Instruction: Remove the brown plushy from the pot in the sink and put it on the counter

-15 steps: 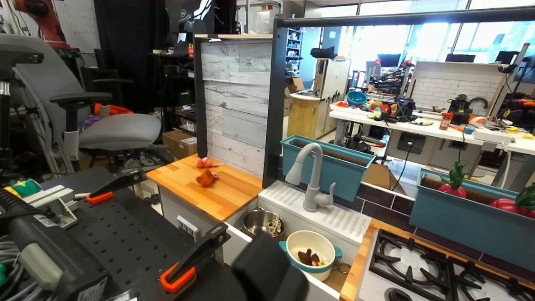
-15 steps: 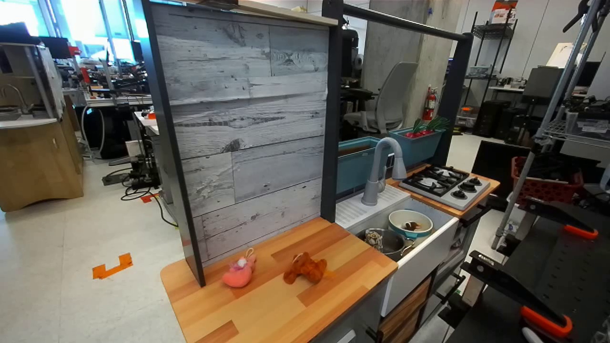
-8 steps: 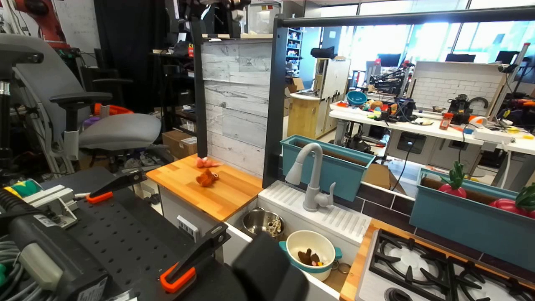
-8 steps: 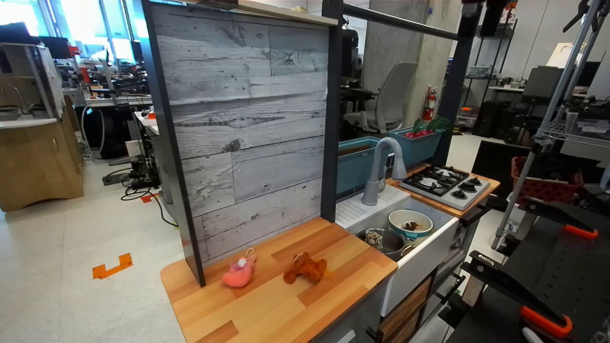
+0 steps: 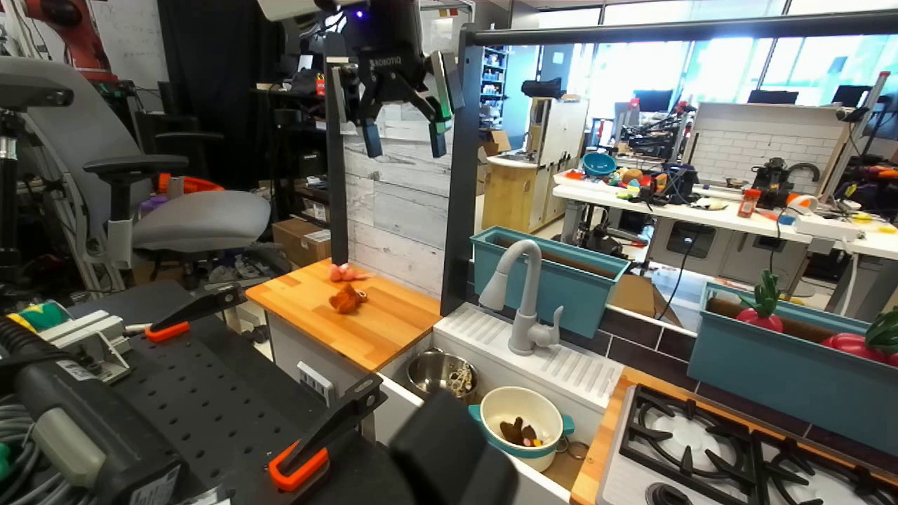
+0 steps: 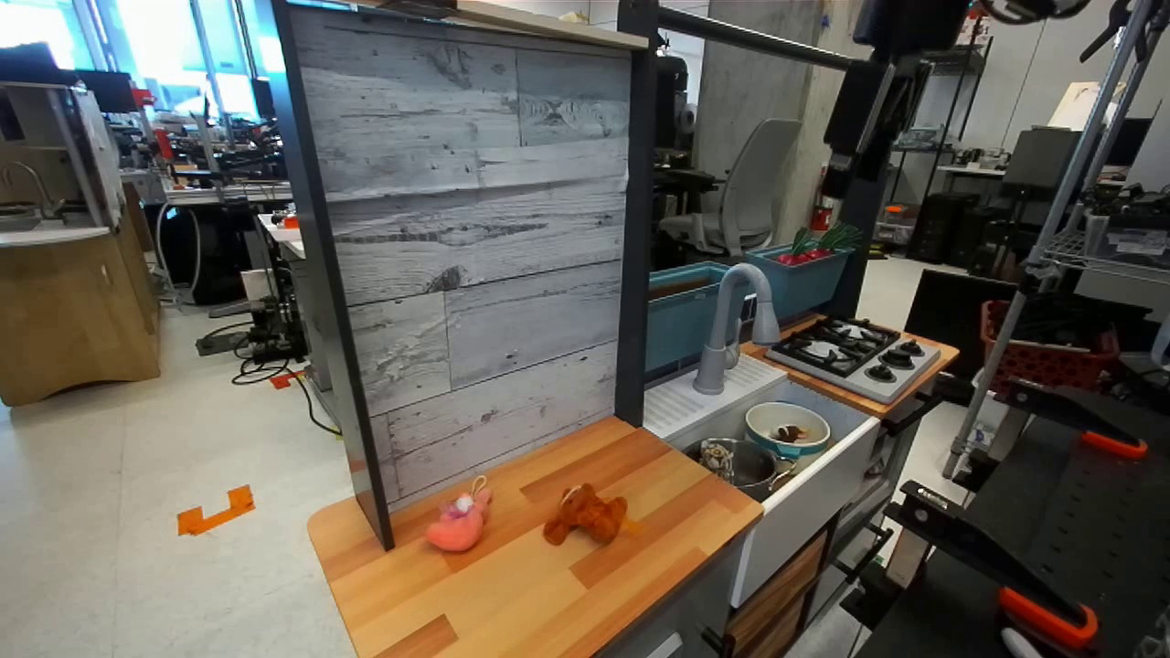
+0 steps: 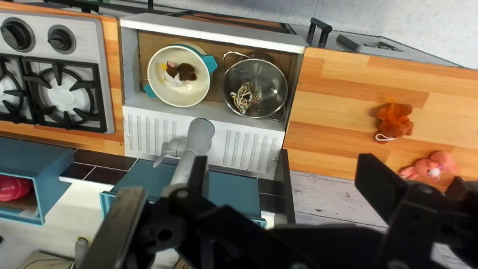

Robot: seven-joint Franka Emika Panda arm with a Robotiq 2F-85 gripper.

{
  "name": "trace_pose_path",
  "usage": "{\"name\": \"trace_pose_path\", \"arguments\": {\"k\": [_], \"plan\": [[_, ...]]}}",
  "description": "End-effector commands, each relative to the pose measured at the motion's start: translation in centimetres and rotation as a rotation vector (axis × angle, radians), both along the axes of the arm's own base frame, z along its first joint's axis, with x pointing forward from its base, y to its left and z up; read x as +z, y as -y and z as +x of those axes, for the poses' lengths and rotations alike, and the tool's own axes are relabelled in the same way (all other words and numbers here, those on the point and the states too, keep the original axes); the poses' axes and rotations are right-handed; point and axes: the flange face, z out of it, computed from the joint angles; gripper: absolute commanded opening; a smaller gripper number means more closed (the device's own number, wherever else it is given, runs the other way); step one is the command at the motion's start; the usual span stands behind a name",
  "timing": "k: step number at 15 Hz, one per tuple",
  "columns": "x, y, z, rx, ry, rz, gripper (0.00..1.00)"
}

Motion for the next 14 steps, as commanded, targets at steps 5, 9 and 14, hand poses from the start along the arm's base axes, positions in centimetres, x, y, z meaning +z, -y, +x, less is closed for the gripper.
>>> {"name": "trace_pose_path", "arguments": {"k": [5, 9, 14], "plan": [[-7.3, 2.8, 0.9, 0.045, 0.105, 0.033, 1.0], [-12.0, 2.7, 0.7, 0.043, 0.099, 0.063, 1.0], [-17.5, 2.7, 1.5, -0.025, 0.025, 0.117, 1.0]]}}
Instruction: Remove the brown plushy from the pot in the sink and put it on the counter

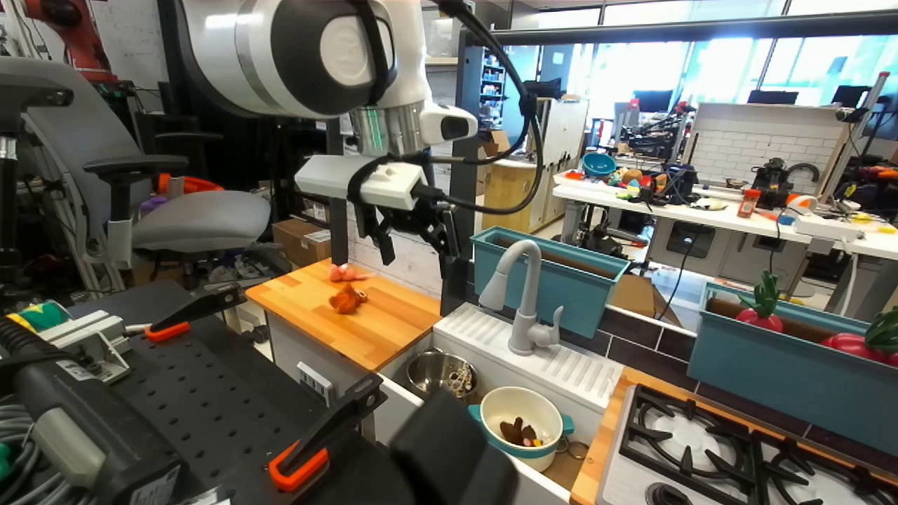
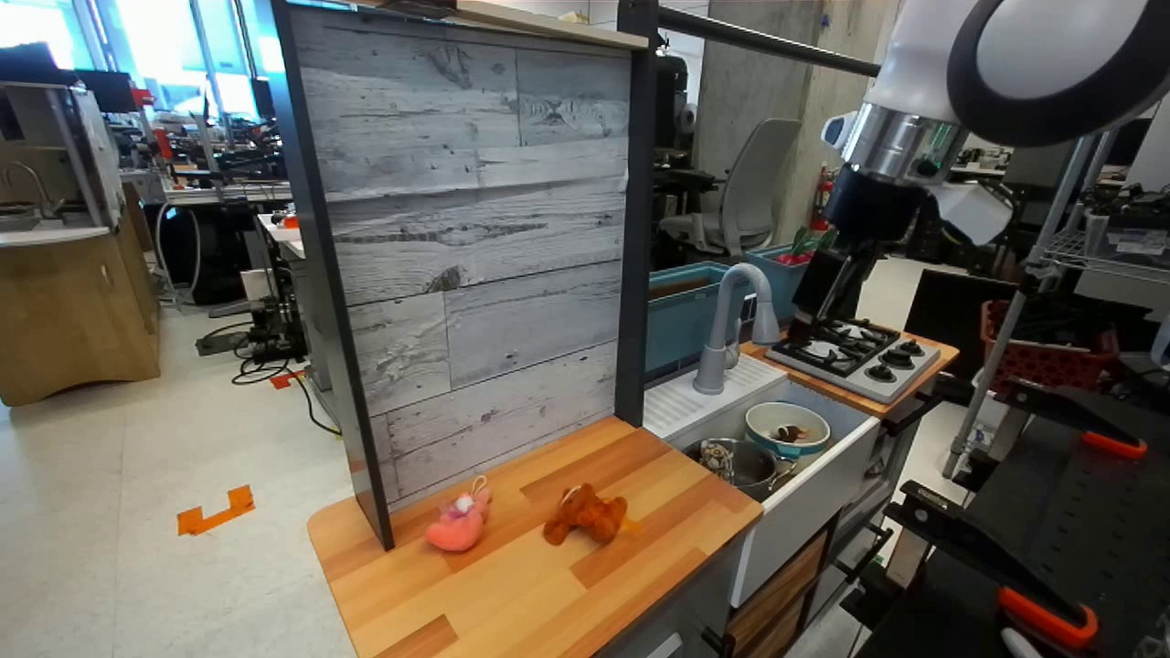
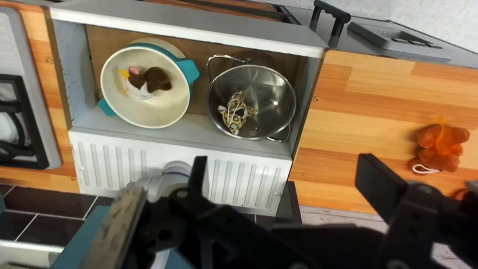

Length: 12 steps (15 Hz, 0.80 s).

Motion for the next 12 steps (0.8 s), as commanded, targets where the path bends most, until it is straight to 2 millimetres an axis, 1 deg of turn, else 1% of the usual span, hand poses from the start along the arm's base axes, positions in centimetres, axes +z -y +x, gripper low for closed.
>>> {"name": "trace_pose_path", "arguments": {"k": [1, 6, 9, 12], "plan": [[-3.7, 0.5, 1.4, -0.053, -0.046, 0.047, 1.0], [-8.7, 2.9, 2.3, -0.178, -0.07, 0.054, 1.0], [-11.4, 3.6, 2.6, -0.206, -0.073, 0.04, 1.0], [-13.9, 3.8, 3.1, -0.208, -0.057, 0.027, 1.0]]}}
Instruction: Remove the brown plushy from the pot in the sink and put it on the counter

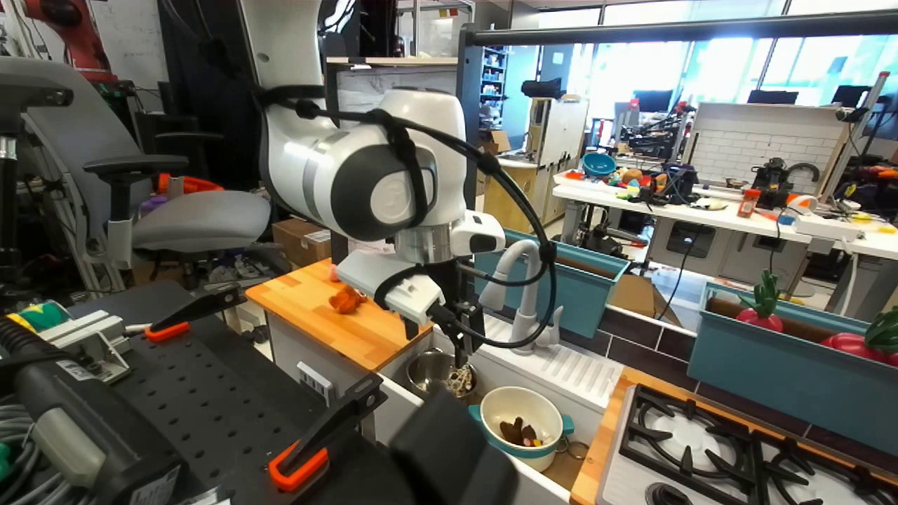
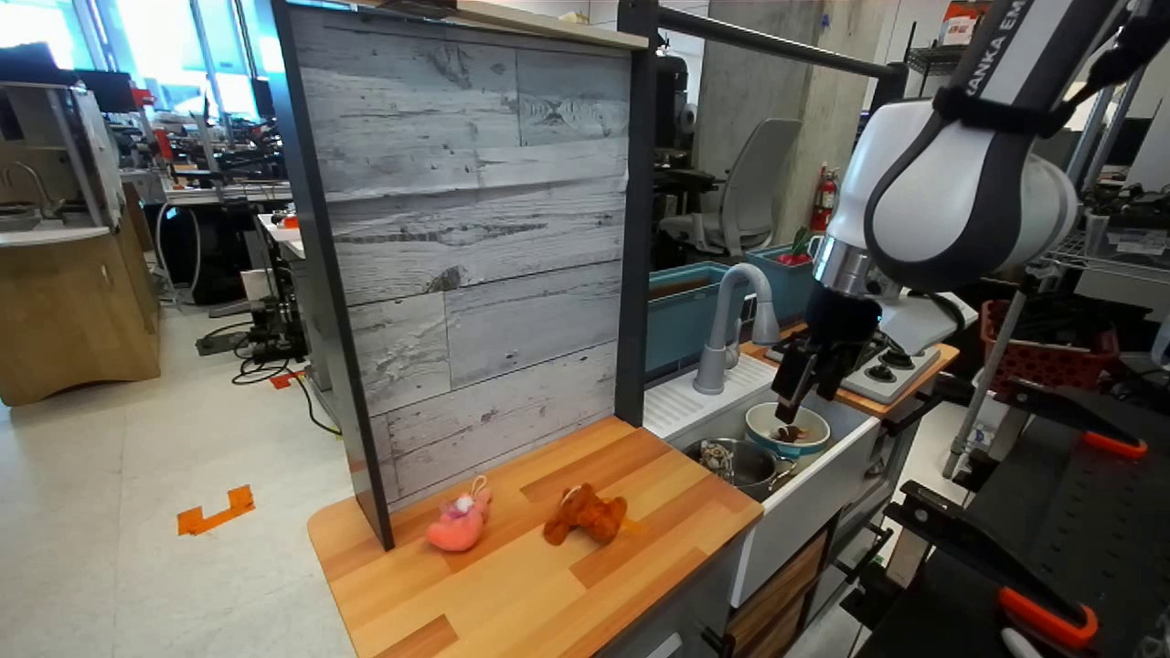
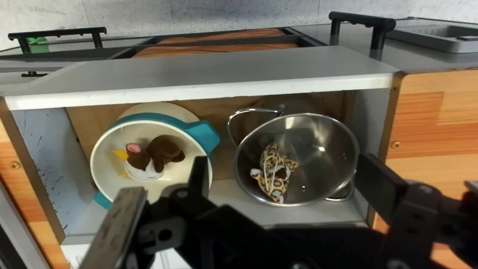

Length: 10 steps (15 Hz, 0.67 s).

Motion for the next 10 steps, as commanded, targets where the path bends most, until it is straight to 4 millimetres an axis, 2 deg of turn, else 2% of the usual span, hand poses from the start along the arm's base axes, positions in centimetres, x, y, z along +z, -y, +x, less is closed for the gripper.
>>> {"name": "trace_pose_path", "arguments": {"k": [1, 5, 10], "plan": [[-2.8, 0.2, 1.1, -0.017, 0.04, -0.021, 1.0], [-4.1, 0.7, 1.4, -0.011, 0.014, 0.017, 1.0], [-5.1, 3.5, 2.5, -0.074, 0.024, 0.048, 1.0]]}}
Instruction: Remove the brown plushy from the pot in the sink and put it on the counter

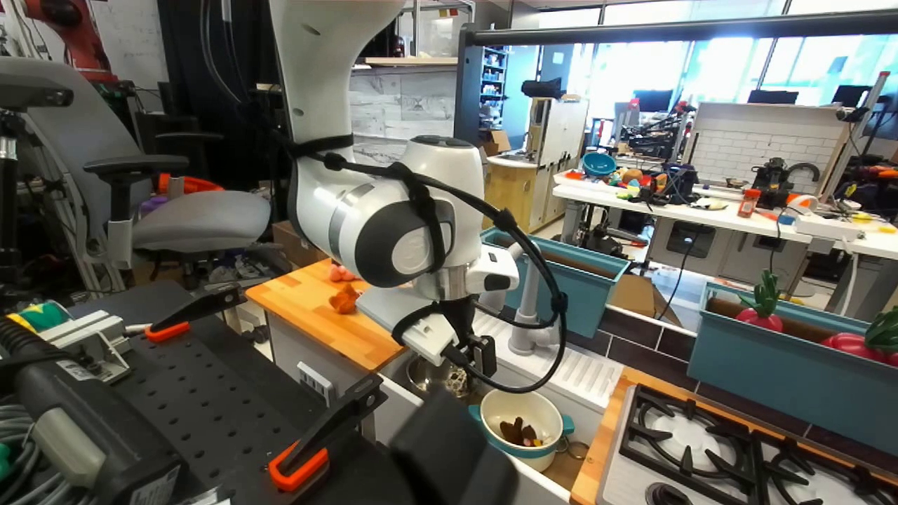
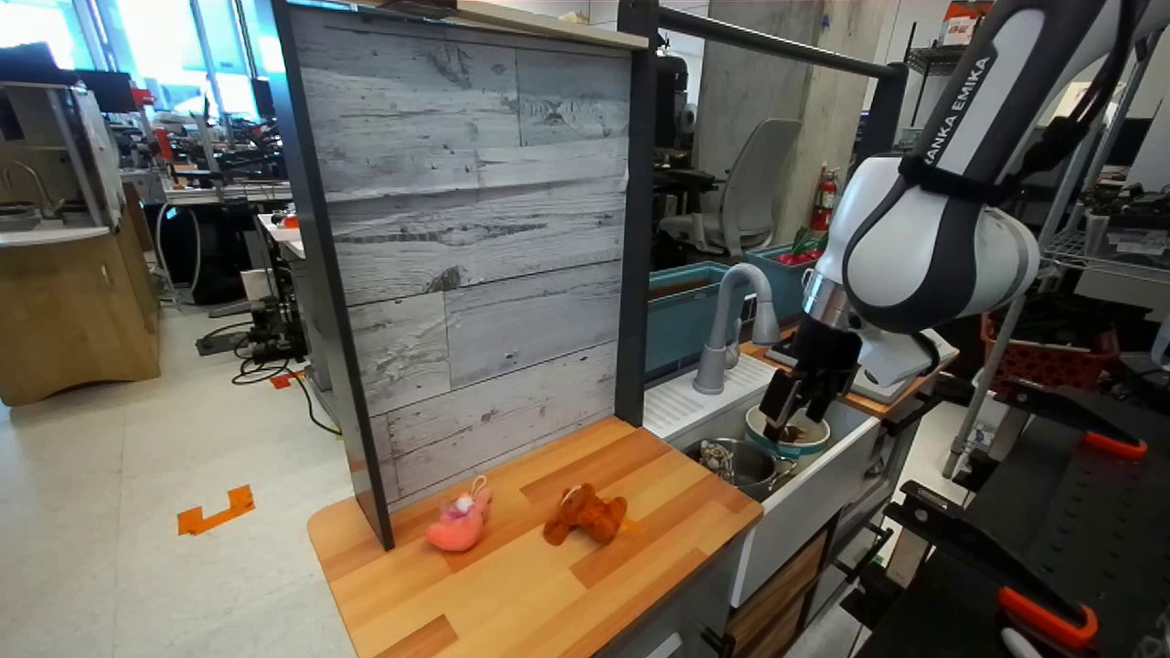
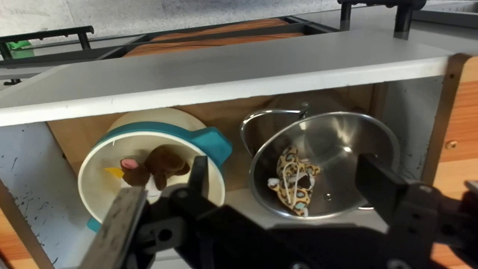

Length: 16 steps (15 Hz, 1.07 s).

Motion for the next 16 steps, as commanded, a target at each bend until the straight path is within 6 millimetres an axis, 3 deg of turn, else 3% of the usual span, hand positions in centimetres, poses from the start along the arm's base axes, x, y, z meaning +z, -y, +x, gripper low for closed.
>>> {"name": "trace_pose_path", "arguments": {"k": [1, 5, 8, 12, 16], "plan": [[-0.7, 2.2, 1.5, -0.033, 0.019, 0.028, 1.0], [-0.2, 3.7, 2.5, -0.057, 0.057, 0.032, 1.0], [0.3, 6.5, 2.7, -0.101, 0.043, 0.021, 1.0], [-0.3, 10.3, 2.6, -0.15, -0.002, -0.005, 1.0], [-1.3, 12.1, 3.1, -0.152, -0.038, -0.019, 1.0]]}}
